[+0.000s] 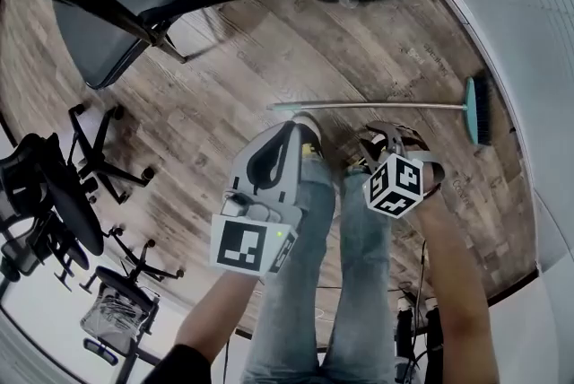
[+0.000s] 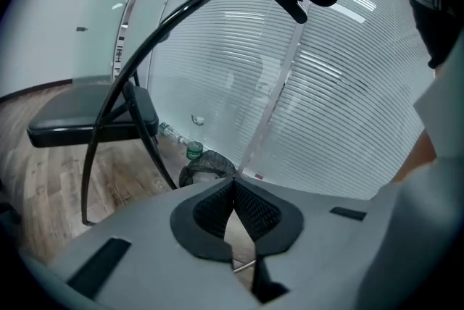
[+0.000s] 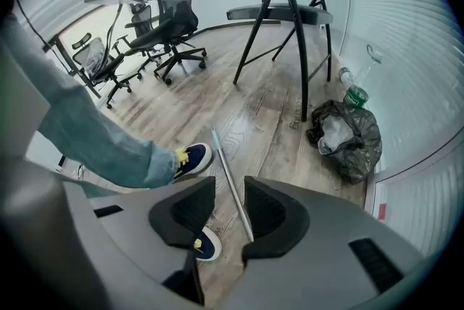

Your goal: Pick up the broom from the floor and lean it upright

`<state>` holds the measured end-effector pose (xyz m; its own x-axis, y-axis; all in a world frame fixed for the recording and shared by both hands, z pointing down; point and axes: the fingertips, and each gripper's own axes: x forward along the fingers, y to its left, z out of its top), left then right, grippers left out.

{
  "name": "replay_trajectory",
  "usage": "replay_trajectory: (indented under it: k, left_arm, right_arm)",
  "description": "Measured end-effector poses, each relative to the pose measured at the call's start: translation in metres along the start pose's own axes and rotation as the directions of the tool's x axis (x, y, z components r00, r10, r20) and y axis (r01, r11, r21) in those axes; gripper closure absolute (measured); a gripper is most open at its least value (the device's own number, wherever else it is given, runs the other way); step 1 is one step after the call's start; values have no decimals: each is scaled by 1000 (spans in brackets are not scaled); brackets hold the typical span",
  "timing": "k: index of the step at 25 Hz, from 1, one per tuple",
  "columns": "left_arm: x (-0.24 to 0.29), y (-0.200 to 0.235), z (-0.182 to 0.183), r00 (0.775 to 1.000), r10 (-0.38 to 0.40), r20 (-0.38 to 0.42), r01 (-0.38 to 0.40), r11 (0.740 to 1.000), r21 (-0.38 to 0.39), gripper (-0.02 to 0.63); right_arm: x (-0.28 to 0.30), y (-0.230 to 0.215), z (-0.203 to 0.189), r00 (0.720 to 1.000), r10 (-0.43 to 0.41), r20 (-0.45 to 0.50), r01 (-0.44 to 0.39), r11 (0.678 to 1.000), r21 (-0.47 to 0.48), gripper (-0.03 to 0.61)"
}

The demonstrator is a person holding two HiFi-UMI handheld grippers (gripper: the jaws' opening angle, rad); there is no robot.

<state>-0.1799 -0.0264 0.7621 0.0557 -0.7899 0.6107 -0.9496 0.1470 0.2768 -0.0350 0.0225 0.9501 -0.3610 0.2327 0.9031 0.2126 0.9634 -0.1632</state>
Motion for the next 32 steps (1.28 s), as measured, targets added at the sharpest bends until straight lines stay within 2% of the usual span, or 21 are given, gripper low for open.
replay_trajectory:
  k: [8, 12, 18, 23, 32]
  left_arm:
    - [67, 19, -96, 1000, -4, -10, 4, 1000, -21, 594]
    - [88, 35, -125, 1000, 18, -10, -18, 999, -36, 594]
    - [107, 62, -164, 999, 37, -21, -38, 998, -56, 594]
    - [121, 75, -184, 999, 43, -27, -44, 996, -72, 594]
    - [136, 90, -205, 999, 38, -33, -42, 994, -105, 594]
  right_arm:
    - [107, -3, -63, 997, 25, -66, -30, 997, -70, 446]
    - [138, -4, -77, 997, 41, -58, -43, 998, -38, 446]
    - [184, -6, -91, 994, 45, -95, -51, 997, -65, 446]
    - [215, -11, -94, 993, 45, -111, -55, 995, -88, 446]
    - [256, -7, -108, 979, 59, -196, -88, 986, -145, 446]
